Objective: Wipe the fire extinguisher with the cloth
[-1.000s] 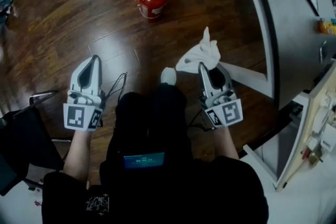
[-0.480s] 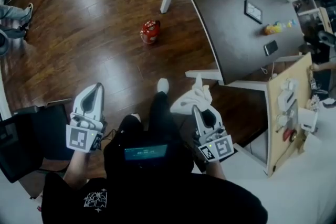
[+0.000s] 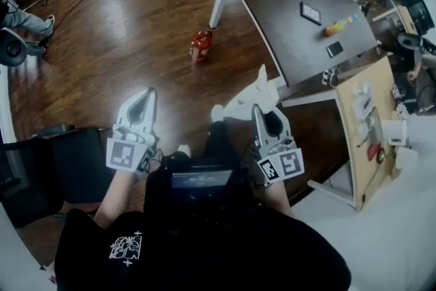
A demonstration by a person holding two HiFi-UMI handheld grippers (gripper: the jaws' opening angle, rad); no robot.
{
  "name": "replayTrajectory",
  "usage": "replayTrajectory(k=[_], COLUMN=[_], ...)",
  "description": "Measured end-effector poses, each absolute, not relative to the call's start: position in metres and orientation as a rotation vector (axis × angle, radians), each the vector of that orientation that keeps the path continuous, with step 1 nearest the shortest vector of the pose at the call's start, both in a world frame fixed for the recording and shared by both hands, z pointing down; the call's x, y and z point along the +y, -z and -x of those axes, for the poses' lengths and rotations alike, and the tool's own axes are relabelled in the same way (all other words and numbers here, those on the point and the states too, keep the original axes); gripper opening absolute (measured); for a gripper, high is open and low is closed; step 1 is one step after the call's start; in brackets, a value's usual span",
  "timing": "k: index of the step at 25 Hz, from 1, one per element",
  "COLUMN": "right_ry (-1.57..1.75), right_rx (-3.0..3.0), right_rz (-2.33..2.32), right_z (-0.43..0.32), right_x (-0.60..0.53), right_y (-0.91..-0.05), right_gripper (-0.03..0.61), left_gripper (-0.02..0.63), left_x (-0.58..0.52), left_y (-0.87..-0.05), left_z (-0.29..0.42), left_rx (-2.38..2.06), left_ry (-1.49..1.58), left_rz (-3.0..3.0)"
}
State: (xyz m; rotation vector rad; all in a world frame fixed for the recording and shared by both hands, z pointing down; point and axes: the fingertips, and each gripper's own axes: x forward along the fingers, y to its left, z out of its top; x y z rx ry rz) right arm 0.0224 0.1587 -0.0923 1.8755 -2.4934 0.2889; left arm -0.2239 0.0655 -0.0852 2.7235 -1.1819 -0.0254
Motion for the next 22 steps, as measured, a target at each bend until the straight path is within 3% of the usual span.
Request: replayTrajectory(k=[4, 22], right_ry=[-0.251, -0.345], right_rx=[-2.506, -2.575], right_rz=[-1.912, -1.781], right_z=[0.004, 0.003], right_x=[0.170, 0.175], right_y=[0.115, 0.109], right_gripper=[0.097, 0.097], left_gripper=[0.002, 0.002], left_x=[0.077, 0.117], left_y=[0.101, 0.137], left_z=[0.232, 0.137], left_rx=[-1.153, -1.055], left_ry=[0.034, 0.092], left_rz=[-2.719, -2.803])
